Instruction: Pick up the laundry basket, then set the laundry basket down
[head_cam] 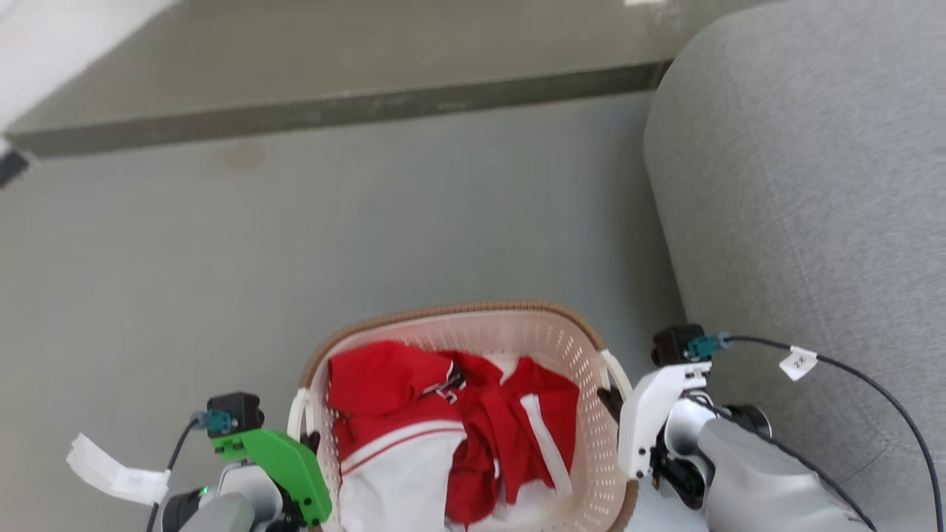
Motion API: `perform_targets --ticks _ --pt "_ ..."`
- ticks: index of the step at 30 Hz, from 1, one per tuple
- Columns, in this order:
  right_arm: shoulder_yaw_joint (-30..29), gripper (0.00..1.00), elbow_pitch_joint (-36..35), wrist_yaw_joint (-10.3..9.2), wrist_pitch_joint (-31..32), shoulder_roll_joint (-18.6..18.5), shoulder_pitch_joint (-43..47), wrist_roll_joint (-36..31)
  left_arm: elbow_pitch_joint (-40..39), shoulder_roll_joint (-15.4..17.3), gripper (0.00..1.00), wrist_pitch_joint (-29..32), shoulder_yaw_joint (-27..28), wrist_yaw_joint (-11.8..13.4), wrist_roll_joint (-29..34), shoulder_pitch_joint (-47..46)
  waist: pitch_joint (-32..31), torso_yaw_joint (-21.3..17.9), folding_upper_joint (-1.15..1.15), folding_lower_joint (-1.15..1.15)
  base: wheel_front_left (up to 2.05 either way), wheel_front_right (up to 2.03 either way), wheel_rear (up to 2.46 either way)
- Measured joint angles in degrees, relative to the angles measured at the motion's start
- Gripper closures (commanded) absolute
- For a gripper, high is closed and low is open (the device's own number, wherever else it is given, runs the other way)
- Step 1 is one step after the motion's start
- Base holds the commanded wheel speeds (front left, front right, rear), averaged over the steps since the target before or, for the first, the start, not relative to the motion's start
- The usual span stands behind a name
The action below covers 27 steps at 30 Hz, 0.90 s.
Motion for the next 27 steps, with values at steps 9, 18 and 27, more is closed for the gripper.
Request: perform_targets --ticks 9,18,27 --pt "0.86 1.00 0.31 0.00 0.73 -0.03 0.35 1.22 0.24 -0.12 1.00 1.13 -0.59 -0.01 -0.67 0.74 -4.41 -0.94 0.00 0.00 0.00 0.00 0.00" --pt "1.86 1.00 0.73 0.00 0.76 -0.11 0.35 2.32 0.22 -0.09 1.00 1.64 -1.42 -0.01 -1.88 0.81 -5.21 -1.14 0.00 0.00 0.00 0.00 0.00" --pt "2.61 1.00 1.21 0.00 1.18 -0.15 0.34 3.03 0.23 -0.09 1.00 2.23 -2.02 -0.01 -2.45 0.89 -5.44 -1.10 0.00 0.00 0.00 0.00 0.00"
